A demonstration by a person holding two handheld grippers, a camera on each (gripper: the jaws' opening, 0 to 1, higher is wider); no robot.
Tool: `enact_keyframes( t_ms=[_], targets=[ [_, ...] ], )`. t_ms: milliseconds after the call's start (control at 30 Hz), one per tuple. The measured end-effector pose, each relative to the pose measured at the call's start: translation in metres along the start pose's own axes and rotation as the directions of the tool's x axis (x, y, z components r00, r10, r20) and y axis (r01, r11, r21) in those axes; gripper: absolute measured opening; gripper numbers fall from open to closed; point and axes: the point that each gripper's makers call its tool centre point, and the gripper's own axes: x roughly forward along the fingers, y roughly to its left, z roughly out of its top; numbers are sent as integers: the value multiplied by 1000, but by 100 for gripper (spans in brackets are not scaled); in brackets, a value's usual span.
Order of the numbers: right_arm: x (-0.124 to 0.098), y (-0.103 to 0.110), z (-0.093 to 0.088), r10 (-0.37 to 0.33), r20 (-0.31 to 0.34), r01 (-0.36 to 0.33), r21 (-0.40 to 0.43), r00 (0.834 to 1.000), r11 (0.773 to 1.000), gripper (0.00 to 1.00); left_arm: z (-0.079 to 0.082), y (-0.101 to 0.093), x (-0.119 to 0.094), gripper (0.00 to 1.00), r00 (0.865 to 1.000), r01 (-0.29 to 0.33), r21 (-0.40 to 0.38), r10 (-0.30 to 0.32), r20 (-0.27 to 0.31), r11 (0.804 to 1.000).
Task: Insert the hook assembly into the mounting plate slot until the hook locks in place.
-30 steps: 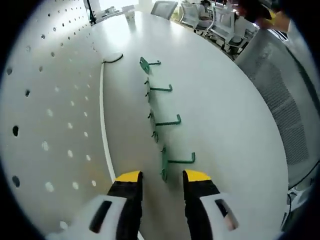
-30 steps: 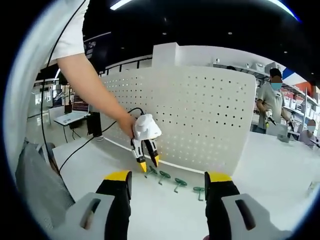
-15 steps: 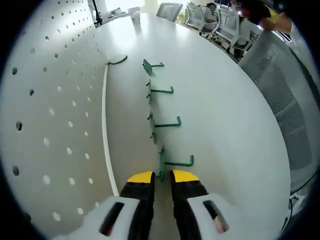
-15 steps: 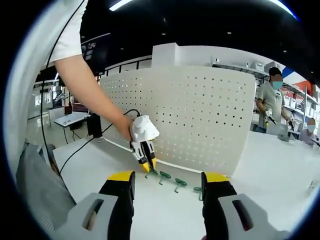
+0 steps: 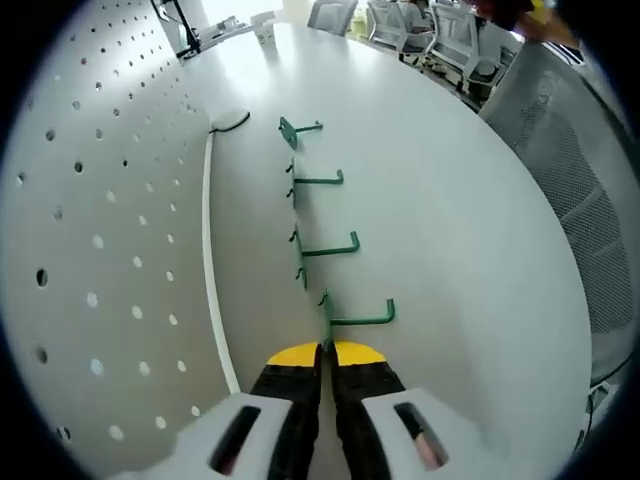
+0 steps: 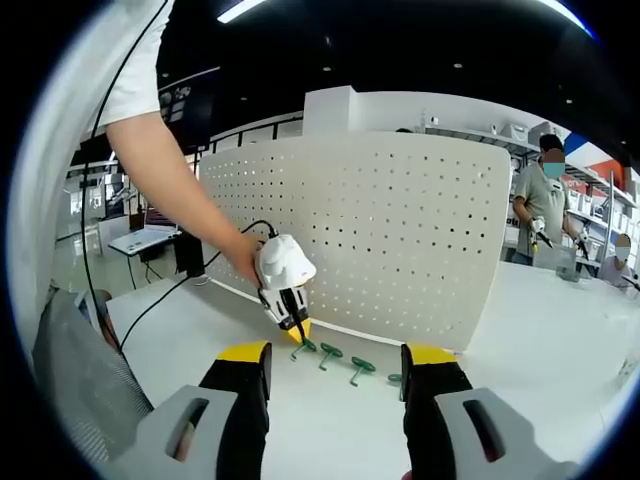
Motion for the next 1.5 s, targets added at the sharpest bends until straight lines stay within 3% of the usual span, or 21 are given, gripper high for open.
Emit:
enact_keyframes(
  t_ms=[700,1133,1500],
  targets=[
    [0,1,0,1,3,-1,9,1000,1000,51,0,3,0,1,999,-21,-67,23,30,998],
    [3,1,2,6,10,-6,12,1000,1000,51,8,1,-10,1,993,-33,-114,45,109,993],
    [7,7,12,28,37,-29,36,999,999,53,16,3,-35,1,974,-92,-183,127,190,979]
  ],
)
